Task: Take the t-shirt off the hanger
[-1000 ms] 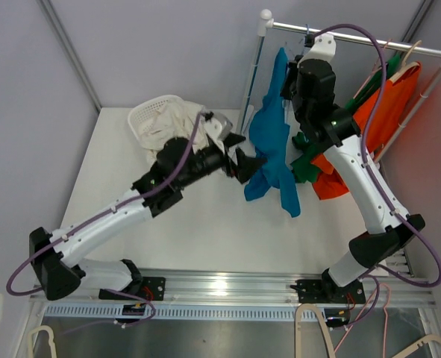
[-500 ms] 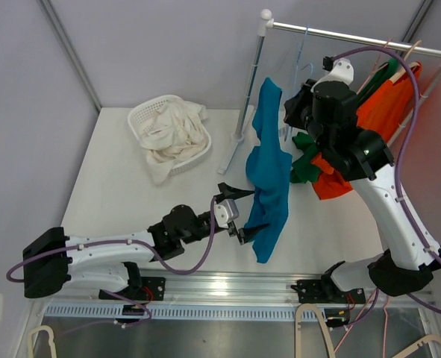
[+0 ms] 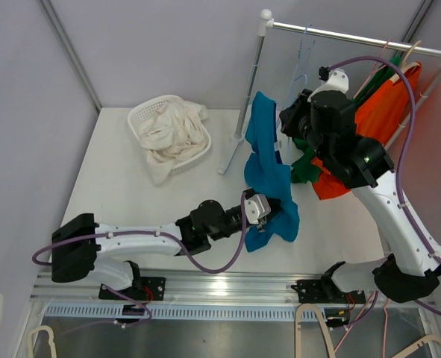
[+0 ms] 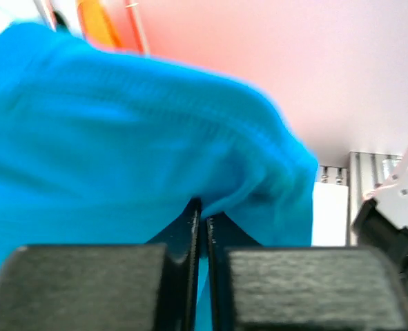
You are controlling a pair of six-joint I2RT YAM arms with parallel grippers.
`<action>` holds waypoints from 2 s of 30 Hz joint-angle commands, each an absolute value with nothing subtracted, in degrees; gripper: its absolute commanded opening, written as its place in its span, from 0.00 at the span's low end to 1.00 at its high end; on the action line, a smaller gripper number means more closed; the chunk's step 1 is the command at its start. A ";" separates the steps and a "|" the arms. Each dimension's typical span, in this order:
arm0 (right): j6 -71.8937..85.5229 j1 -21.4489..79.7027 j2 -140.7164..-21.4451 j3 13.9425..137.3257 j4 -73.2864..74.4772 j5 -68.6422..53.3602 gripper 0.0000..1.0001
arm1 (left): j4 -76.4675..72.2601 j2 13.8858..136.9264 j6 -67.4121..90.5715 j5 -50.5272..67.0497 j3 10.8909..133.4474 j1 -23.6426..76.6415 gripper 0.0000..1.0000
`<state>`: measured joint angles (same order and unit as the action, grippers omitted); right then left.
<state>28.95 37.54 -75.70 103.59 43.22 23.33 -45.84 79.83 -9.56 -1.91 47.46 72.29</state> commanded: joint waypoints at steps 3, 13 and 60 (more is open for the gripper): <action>27.08 37.79 -76.72 106.78 42.10 27.33 0.00 | -44.20 75.26 -8.87 2.20 46.51 79.16 0.01; 23.56 35.60 -81.39 114.41 49.47 24.35 0.00 | -36.63 75.84 -2.76 -6.43 37.81 91.86 0.01; 4.75 15.30 -94.82 125.84 32.07 13.92 0.00 | 3.06 109.42 21.61 -2.26 125.97 11.07 0.01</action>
<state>7.55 16.91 -91.02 120.05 36.91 22.96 1.80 108.12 18.13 0.25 130.32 11.25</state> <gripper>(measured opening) 0.020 0.011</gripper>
